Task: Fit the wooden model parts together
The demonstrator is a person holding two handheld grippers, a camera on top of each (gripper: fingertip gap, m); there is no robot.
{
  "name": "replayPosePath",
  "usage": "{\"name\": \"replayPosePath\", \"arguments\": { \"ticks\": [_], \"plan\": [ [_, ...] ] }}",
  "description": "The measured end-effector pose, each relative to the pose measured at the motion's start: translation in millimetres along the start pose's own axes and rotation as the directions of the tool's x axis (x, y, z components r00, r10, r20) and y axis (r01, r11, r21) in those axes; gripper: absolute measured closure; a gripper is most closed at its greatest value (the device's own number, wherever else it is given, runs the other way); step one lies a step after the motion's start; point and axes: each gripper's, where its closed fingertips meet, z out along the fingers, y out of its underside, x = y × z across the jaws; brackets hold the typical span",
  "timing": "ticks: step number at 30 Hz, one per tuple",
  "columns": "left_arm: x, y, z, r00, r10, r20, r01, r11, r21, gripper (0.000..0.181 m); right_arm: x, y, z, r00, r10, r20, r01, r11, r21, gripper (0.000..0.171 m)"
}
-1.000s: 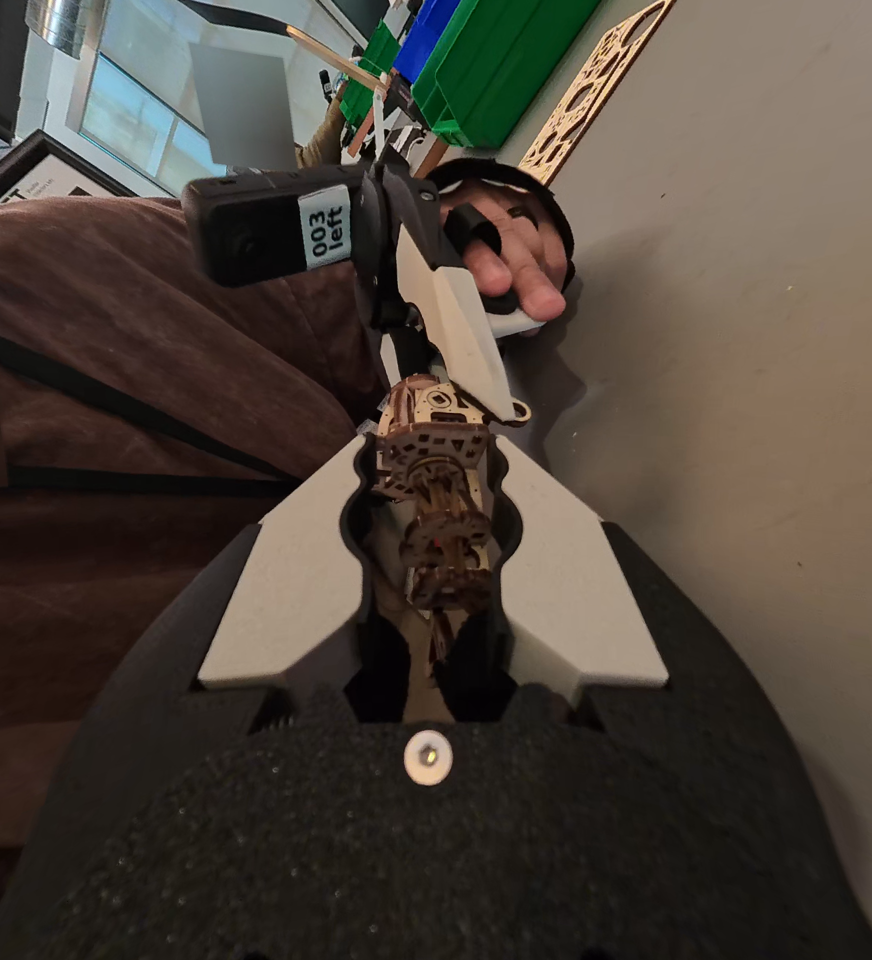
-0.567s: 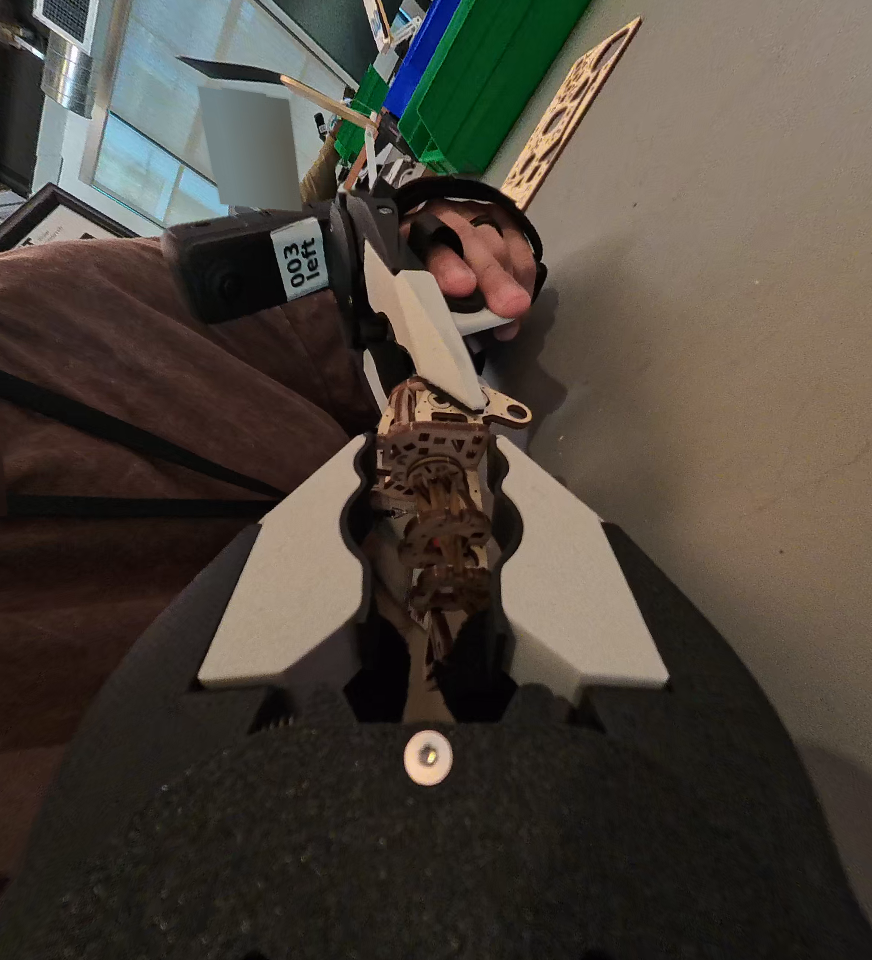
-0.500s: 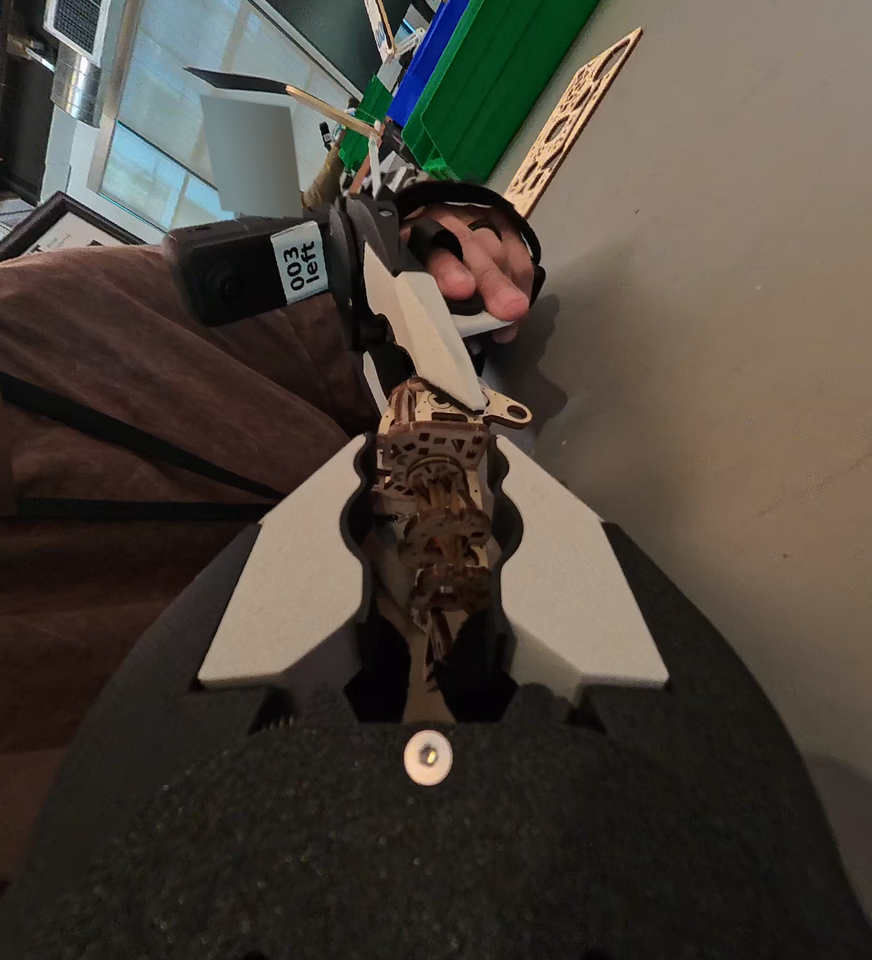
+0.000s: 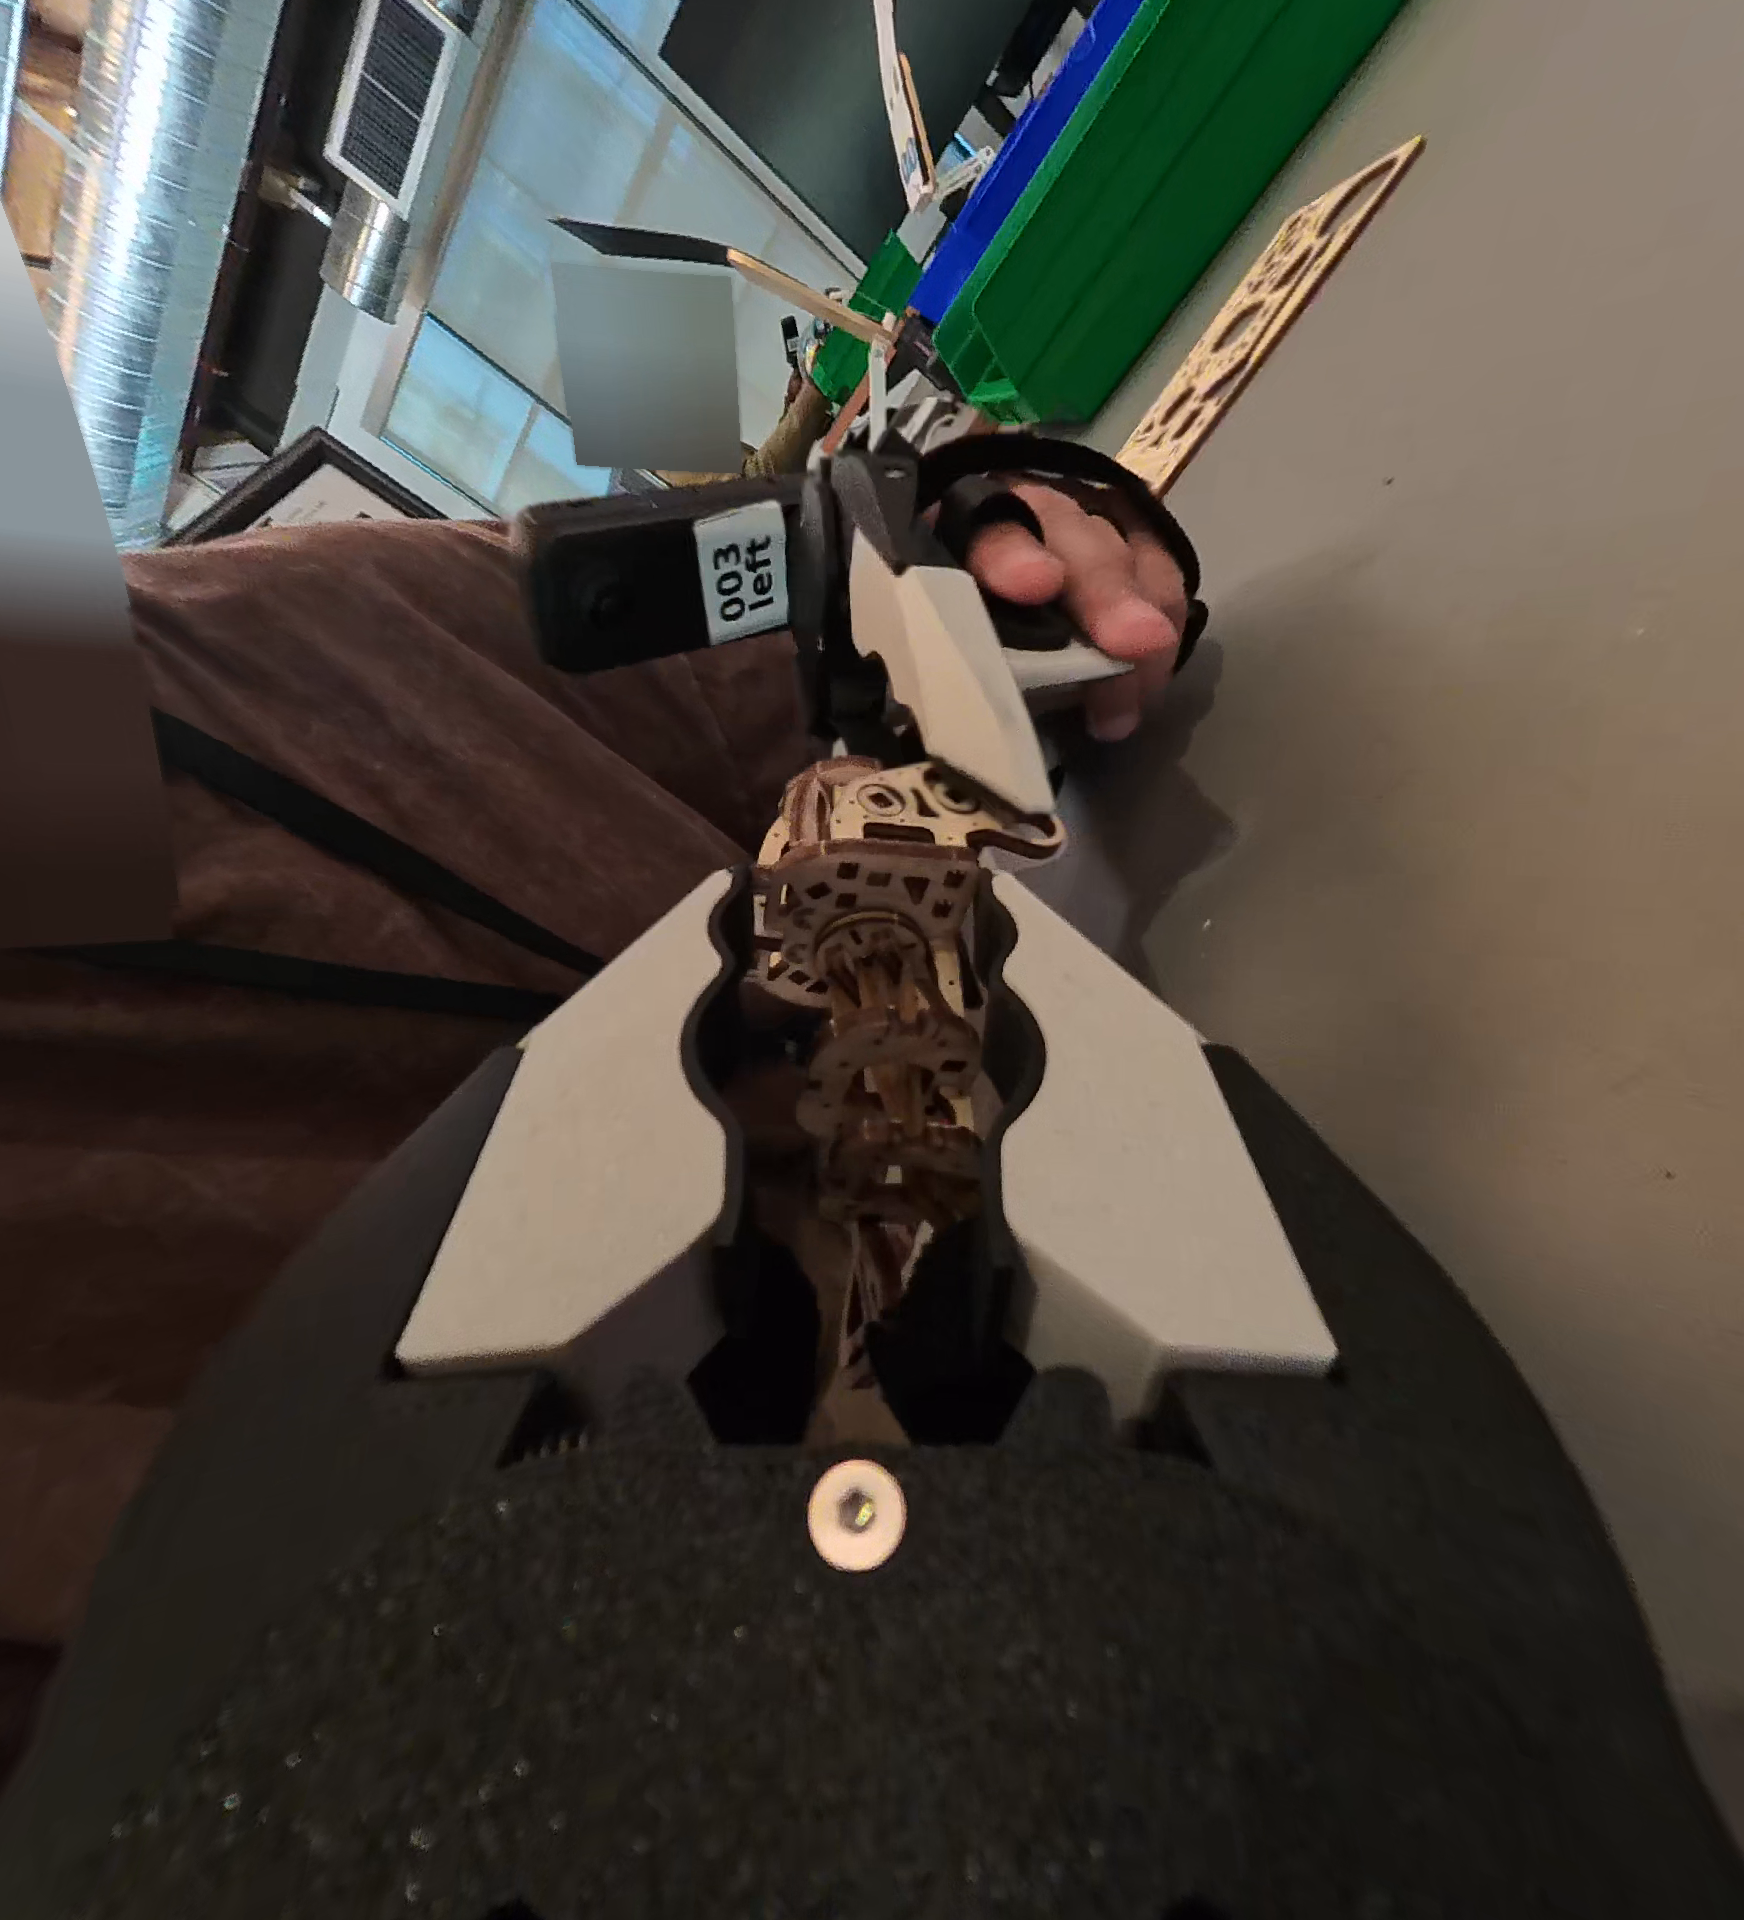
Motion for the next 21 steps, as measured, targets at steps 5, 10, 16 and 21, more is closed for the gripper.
{"name": "replayPosePath", "arguments": {
  "ticks": [5,10,16,21],
  "plan": [
    [2.0,-1.4,-0.6,1.000,0.000,-0.012,0.000,1.000,0.007,0.143,3.7,5.0,2.5,0.998,-0.036,-0.046,0.035,0.999,-0.042,0.130],
    [-0.1,-0.3,-1.0,0.999,-0.037,-0.034,0.036,0.999,-0.016,0.146,3.8,3.2,2.2,0.999,-0.017,-0.034,0.016,1.000,-0.025,0.129],
    [-0.6,-0.7,-1.8,0.999,-0.033,-0.033,0.032,0.999,-0.032,0.146,2.6,2.1,2.7,1.000,-0.003,-0.021,0.003,1.000,-0.012,0.129],
    [1.0,-2.1,-1.2,0.998,-0.055,-0.036,0.055,0.998,-0.004,0.145,3.3,1.9,2.2,0.999,0.038,0.001,-0.038,0.999,0.004,0.130]
  ]
}}
